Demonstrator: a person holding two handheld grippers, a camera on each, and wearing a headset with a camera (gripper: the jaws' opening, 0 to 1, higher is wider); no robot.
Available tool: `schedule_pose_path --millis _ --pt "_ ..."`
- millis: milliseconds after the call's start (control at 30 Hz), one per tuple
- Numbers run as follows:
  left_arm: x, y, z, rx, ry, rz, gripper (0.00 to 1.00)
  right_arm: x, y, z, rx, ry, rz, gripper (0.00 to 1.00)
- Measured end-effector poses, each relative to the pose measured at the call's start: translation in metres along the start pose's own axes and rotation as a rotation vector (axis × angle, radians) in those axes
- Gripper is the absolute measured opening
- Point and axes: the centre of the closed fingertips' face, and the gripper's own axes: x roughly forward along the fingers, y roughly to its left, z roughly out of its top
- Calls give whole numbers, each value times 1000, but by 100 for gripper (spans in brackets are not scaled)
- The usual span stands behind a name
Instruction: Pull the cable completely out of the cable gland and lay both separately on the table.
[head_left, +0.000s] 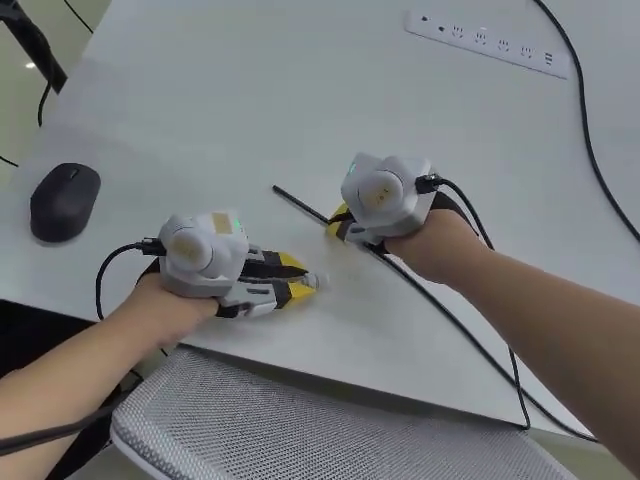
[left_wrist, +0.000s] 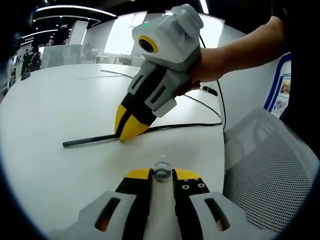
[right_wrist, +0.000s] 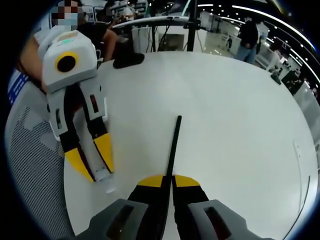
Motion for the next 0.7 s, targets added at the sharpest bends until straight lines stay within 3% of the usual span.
schedule_pose_path --millis 333,700 --pt "-3 -2 -2 -11 11 -1 19 -5 -4 -1 33 -3 -30 14" --pt "-10 -1 3 -25 18 23 31 -30 -7 10 85 -70 -55 31"
